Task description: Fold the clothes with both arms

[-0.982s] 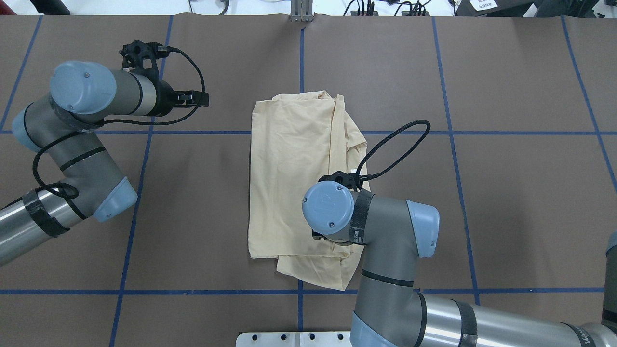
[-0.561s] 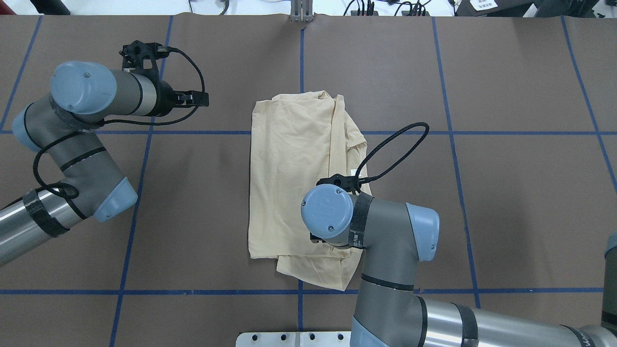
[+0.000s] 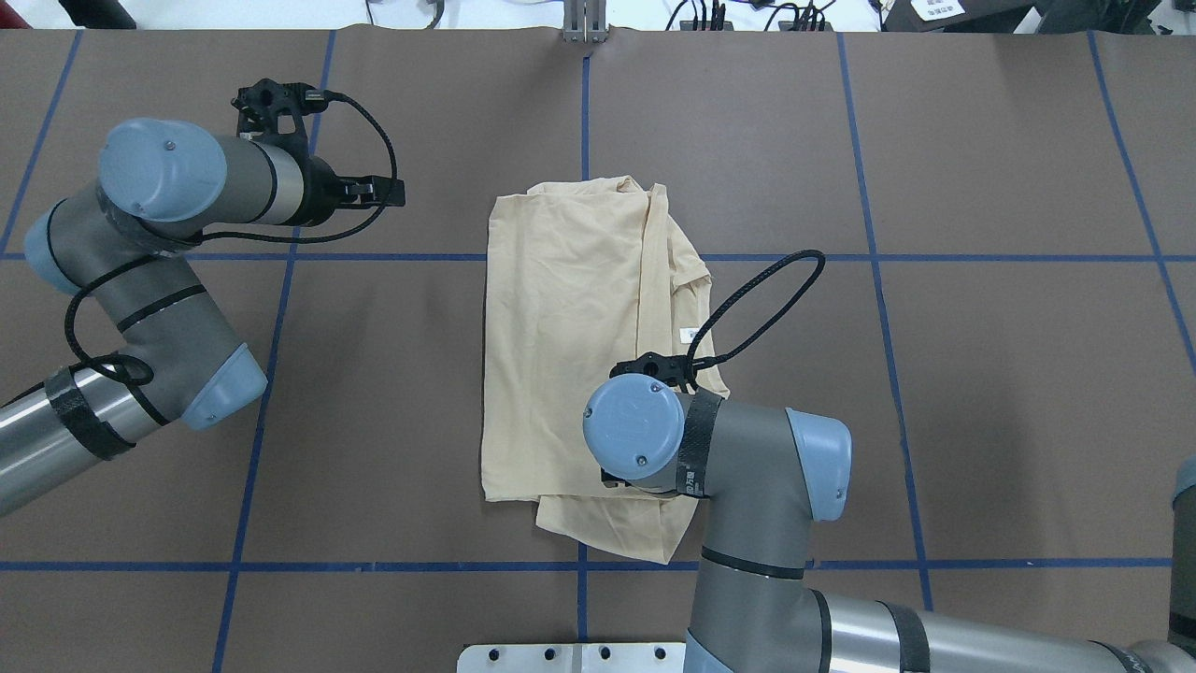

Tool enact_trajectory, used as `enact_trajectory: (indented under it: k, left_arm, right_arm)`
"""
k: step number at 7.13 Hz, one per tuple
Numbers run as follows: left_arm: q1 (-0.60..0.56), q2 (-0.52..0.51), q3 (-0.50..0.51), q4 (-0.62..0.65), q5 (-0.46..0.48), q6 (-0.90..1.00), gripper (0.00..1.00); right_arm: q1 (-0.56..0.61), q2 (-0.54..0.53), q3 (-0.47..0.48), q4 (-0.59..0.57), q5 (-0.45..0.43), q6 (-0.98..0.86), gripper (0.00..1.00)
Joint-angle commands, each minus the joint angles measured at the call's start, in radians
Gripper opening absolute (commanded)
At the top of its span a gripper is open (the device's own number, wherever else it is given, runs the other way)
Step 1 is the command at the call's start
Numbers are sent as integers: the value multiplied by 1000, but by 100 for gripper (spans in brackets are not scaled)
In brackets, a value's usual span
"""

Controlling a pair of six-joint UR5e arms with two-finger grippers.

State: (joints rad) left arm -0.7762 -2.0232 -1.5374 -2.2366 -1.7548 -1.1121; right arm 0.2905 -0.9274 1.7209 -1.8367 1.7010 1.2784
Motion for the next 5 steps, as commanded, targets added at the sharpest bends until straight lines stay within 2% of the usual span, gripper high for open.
enact_trajectory:
  k: [1,5]
  left_arm:
    - [0,0,0,-1,0,0,100]
    - [0,-11,0,0,0,0,100]
  right_arm:
    - [-4,1,3,-1,0,-14,100]
    - [10,-10,5,-1,3,-22,100]
